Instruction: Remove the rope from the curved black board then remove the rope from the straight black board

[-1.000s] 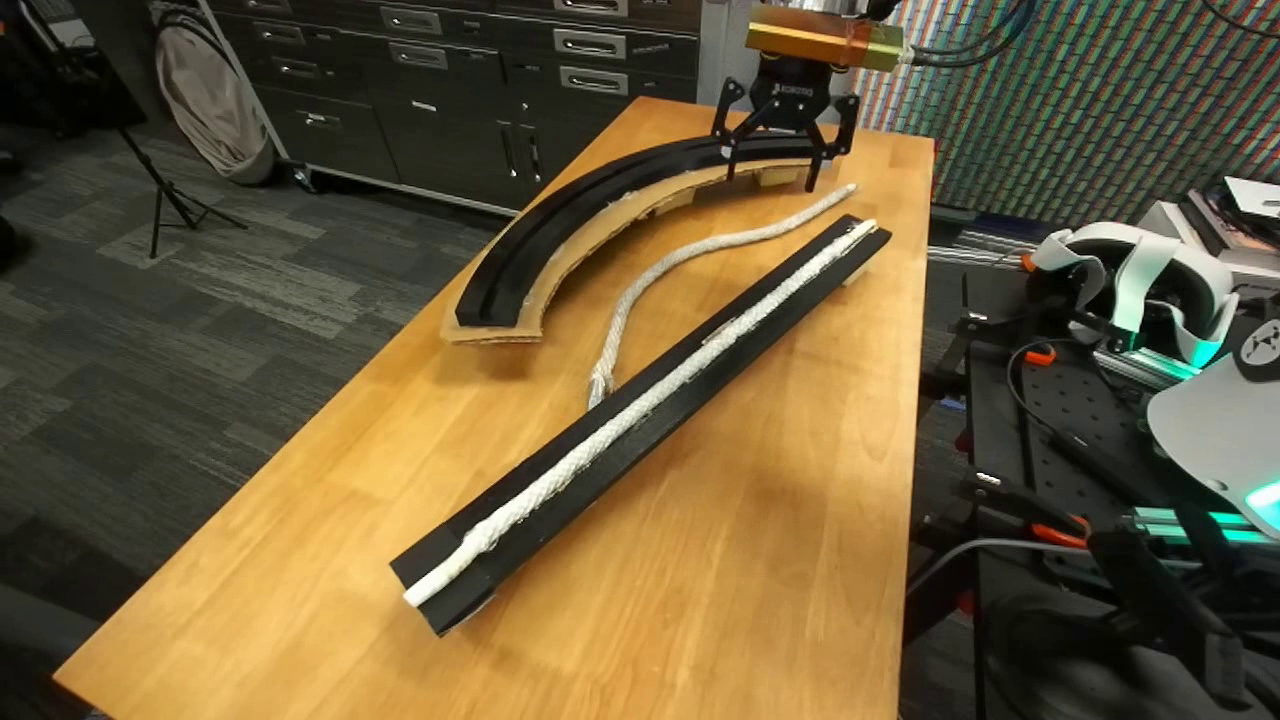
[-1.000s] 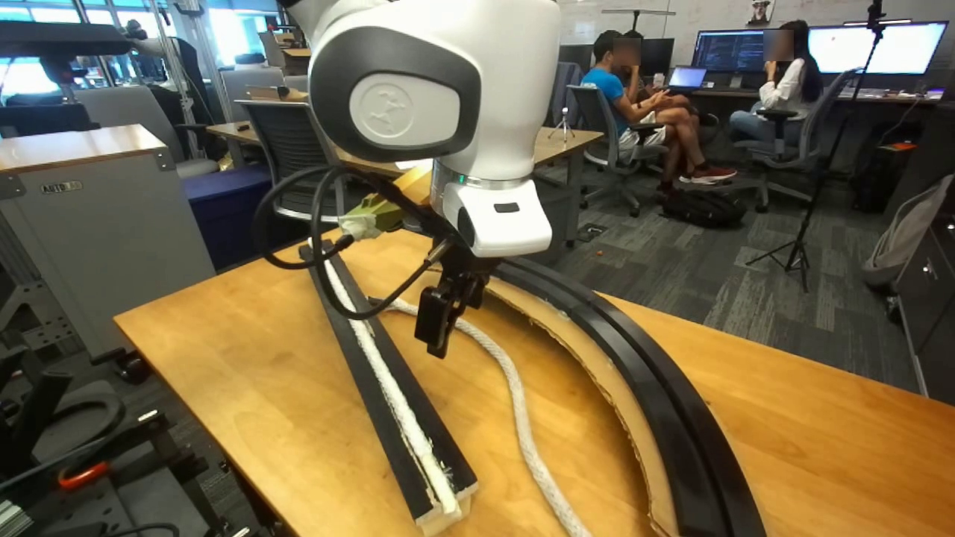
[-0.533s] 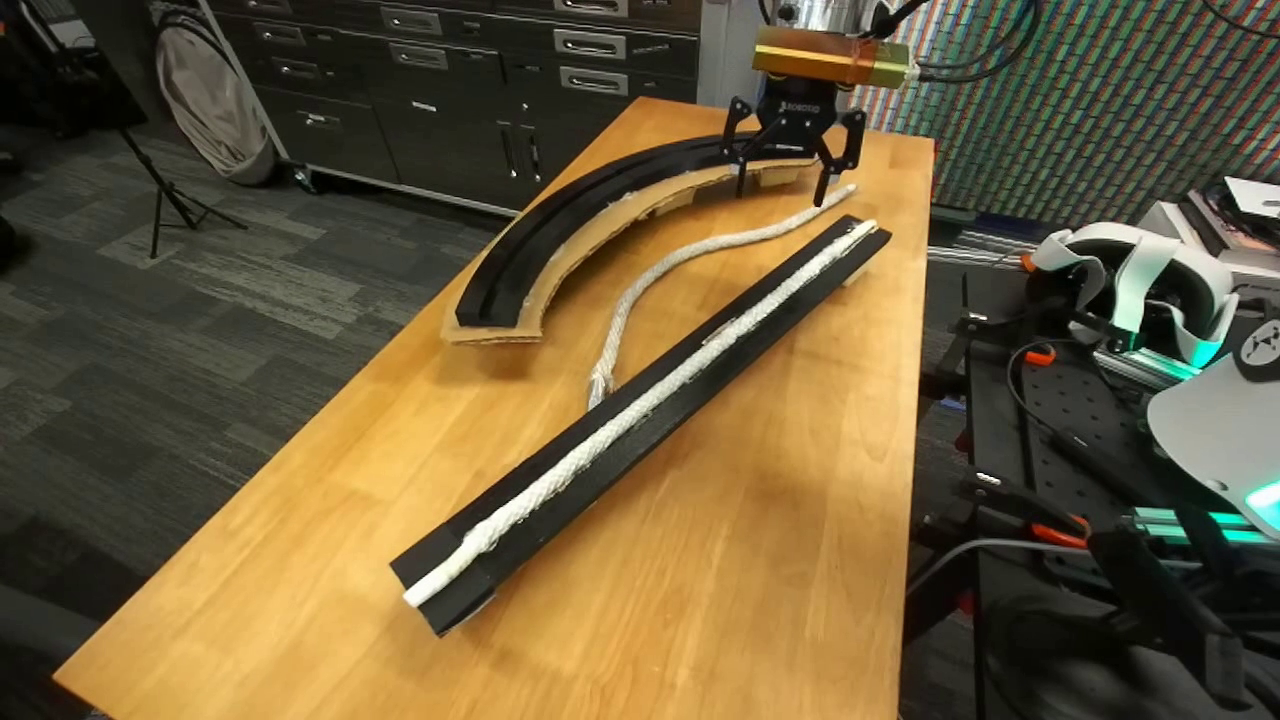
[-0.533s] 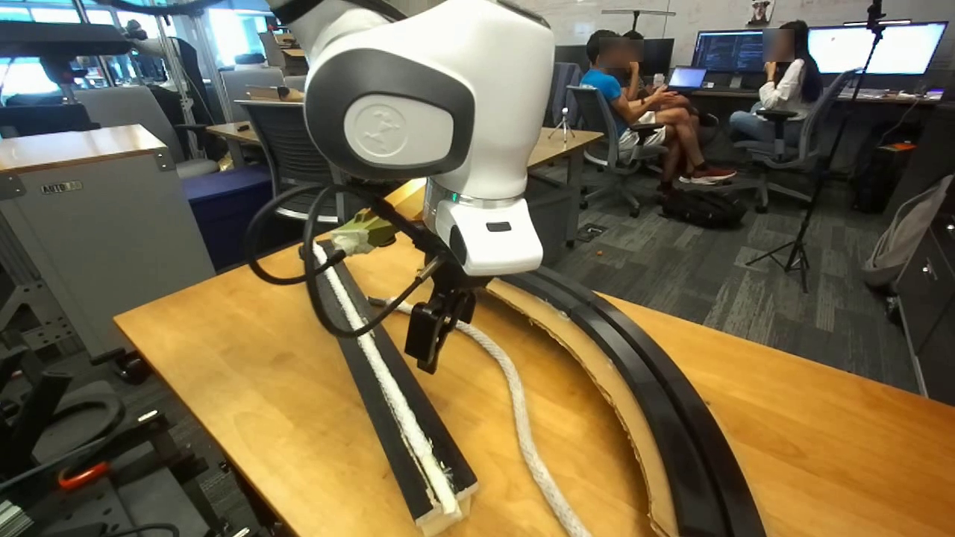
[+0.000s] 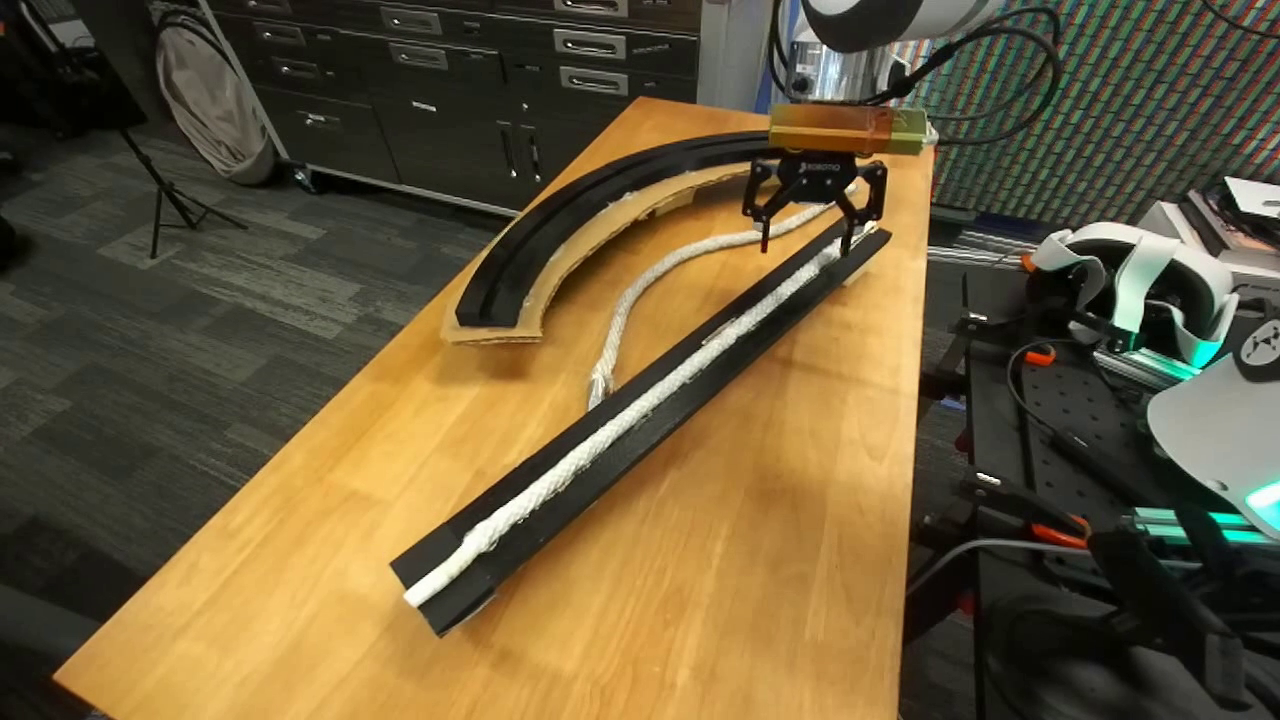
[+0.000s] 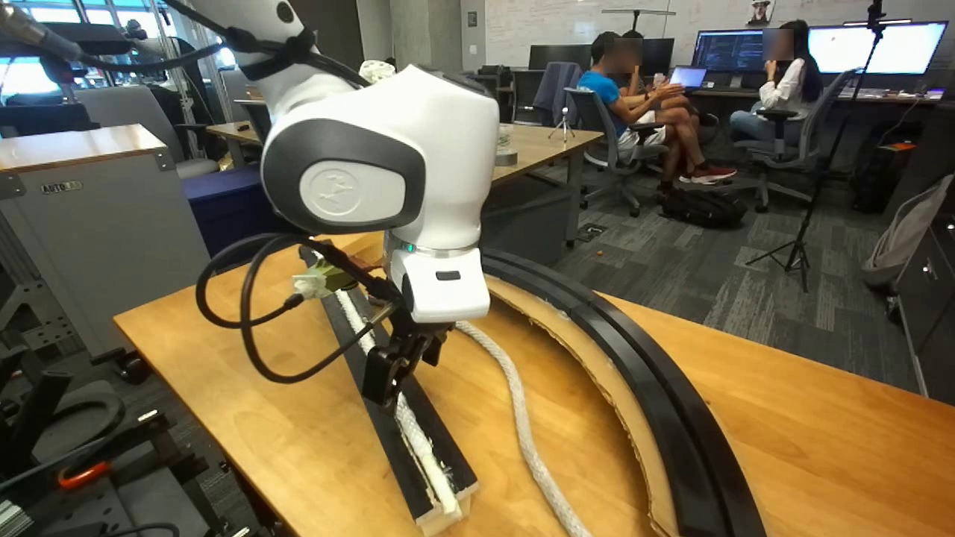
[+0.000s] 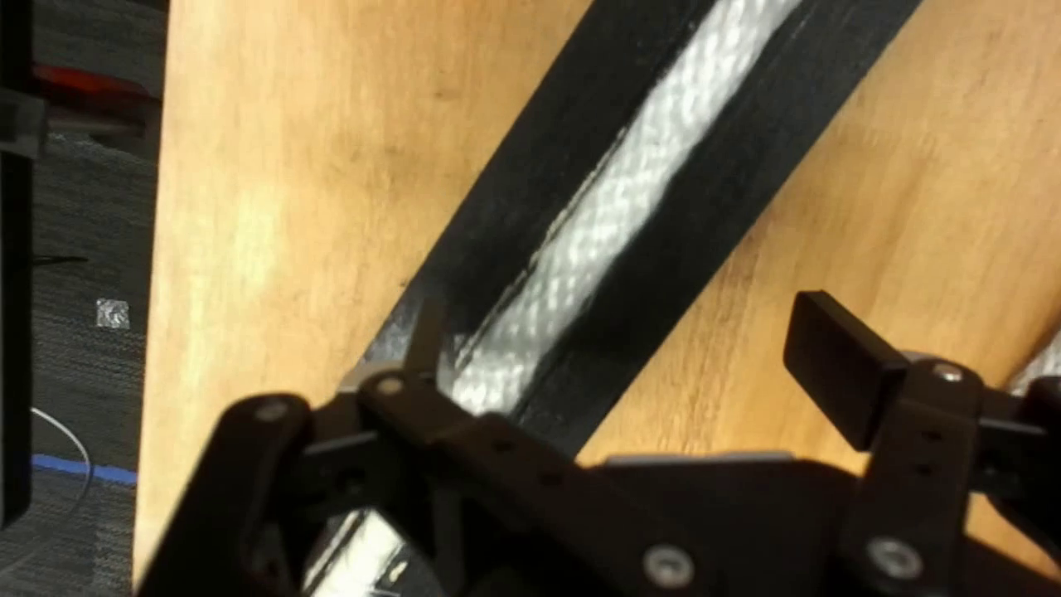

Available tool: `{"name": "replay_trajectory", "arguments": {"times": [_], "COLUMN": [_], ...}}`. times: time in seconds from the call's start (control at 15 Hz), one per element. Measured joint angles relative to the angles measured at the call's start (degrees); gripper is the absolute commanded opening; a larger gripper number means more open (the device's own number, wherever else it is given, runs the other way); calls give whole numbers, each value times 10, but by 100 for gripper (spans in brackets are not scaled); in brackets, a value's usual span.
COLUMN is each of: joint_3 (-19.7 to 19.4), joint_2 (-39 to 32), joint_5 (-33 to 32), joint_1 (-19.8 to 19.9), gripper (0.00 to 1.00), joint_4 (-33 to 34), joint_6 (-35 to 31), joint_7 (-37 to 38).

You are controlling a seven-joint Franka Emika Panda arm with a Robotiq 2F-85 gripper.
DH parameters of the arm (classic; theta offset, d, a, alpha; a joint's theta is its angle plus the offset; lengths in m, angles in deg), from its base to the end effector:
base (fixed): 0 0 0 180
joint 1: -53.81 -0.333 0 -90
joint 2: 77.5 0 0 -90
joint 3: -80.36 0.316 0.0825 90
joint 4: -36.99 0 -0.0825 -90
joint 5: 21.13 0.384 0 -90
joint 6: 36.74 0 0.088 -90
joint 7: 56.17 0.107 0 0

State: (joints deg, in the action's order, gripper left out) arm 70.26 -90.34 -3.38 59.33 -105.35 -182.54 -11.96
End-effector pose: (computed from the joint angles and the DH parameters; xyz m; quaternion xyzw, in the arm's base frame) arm 0.4372 -0.1300 0.1905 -0.7884 0.6077 0.0883 0.0362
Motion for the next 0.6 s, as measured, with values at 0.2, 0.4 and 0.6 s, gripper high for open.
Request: {"name": "replay_trajectory", "arguments": {"times": [0.2,0.4,0.6], "joint_3": [0,0,0], "joint_2": [-2,-5,-7], "joint_5": [-21,-50,-73], "joint_1": [-12,-20,-24], "gripper": [96,70,46], "joint_4": [-11,-15,-16], "joint_6": [-13,-27,-34], "joint_7": [31,65,90]}}
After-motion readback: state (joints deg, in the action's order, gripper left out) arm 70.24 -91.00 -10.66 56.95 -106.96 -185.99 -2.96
